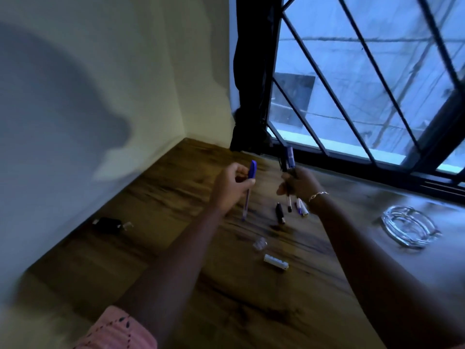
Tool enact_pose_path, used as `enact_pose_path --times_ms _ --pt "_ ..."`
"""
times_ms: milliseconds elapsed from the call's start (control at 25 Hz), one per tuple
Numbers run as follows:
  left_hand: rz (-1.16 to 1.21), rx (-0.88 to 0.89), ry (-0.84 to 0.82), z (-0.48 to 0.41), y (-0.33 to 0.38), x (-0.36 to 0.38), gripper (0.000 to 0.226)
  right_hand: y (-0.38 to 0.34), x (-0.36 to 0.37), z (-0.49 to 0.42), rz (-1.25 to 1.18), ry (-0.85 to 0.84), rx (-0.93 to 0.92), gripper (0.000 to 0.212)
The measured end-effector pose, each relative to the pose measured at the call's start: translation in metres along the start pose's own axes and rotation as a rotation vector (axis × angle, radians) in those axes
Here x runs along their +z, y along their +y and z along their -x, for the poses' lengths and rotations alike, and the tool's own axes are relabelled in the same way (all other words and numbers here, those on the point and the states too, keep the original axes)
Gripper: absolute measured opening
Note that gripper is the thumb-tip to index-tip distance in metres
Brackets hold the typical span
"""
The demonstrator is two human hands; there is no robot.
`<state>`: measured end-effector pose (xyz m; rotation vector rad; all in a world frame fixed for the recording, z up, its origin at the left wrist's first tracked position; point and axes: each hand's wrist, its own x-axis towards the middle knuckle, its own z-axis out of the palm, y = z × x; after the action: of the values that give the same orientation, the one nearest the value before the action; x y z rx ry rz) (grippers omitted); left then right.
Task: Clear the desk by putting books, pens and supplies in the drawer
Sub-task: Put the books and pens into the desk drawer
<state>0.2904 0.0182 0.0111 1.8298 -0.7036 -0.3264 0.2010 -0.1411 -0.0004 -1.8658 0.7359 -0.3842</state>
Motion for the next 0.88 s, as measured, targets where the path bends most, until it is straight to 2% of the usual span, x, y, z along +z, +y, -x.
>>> enact_pose_path --times_ms 80,200,240,400,520,640,720,880 --pt "0.041 0.074 -0.071 0.01 0.017 0.025 0.027 0.004 -0.01 0.028 -0.167 -0.016 -0.042 0.025" --pt "0.116 0.112 -0.178 0.027 0.033 0.068 0.026 0.013 -0.028 0.071 -0.307 -0.001 -0.1 0.016" --pt "0.121 0.119 -0.193 0.032 0.037 0.081 0.024 0.017 -0.034 0.083 -0.33 0.017 -0.13 0.02" --pt "0.114 0.173 -0.251 0.05 0.043 0.118 0.022 0.039 -0.057 0.123 -0.329 0.06 -0.203 0.031" --pt "0.089 0.208 -0.271 0.06 0.046 0.135 0.023 0.054 -0.07 0.143 -0.302 0.056 -0.198 0.032" --pt "-0.037 0.239 -0.308 0.063 0.047 0.146 0.036 0.071 -0.074 0.151 -0.302 0.082 -0.15 0.036" --pt "-0.098 0.276 -0.382 0.067 0.044 0.151 0.043 0.085 -0.073 0.153 -0.289 0.106 -0.112 0.036" --pt "0.074 0.183 -0.638 0.08 0.046 0.151 0.045 0.094 -0.073 0.162 -0.304 0.128 -0.096 0.04"
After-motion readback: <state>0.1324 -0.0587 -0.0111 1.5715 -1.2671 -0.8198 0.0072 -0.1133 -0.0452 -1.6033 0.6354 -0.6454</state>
